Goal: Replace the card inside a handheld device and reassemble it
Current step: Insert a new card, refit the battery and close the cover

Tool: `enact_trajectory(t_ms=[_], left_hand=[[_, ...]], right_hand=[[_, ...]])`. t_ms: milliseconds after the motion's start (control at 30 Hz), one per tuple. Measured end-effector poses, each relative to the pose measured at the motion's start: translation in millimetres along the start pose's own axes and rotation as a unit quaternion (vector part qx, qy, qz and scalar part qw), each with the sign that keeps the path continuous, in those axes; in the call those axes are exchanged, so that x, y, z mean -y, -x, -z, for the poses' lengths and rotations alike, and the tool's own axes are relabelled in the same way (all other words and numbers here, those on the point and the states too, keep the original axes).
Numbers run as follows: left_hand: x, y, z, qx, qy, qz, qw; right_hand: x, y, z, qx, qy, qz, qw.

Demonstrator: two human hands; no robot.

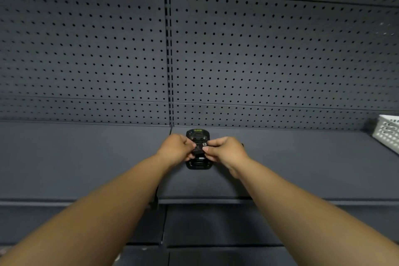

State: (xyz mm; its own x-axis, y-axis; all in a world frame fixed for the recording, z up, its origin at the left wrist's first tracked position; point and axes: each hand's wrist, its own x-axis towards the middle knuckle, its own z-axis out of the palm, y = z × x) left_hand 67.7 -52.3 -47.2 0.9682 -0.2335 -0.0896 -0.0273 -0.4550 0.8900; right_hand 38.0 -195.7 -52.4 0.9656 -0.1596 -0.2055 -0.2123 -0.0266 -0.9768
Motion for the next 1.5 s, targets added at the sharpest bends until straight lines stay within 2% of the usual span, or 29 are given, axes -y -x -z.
enact_trajectory(t_ms=[133,233,500,900,1300,1433,1500], left_hand=[[-0.1,9.1,-3.4,-0.028,-0.105,-0.051,0.993],[2.6,10.5,-1.9,-0.021,-0.148,-0.070,0.986],[12.7,5.4,3.9,0.029,-0.199,-0.105,0.974],[25.0,11.3,3.3,0.004,-0.173,-0.133,0.976],[27.7,7.9,2.4,0.013,-0.267,-0.155,0.951],[25.5,8.1,-0.8,-0.001,-0.273,-0.163,0.948],[23.8,8.3,-2.4,-0.001,-0.270,-0.162,0.949]], right_hand=[[0.6,0.1,2.0,0.010,0.010,0.008,1.000],[1.4,-2.0,3.9,0.010,0.014,0.008,1.000],[2.9,1.9,2.7,-0.007,0.002,0.019,1.000],[-3.7,15.2,-10.2,-0.043,-0.047,0.008,0.998],[-6.3,10.3,-8.9,-0.046,0.088,0.021,0.995],[-1.3,8.6,-8.9,-0.049,0.202,0.038,0.977],[1.0,8.9,-7.9,-0.054,0.300,0.065,0.950]])
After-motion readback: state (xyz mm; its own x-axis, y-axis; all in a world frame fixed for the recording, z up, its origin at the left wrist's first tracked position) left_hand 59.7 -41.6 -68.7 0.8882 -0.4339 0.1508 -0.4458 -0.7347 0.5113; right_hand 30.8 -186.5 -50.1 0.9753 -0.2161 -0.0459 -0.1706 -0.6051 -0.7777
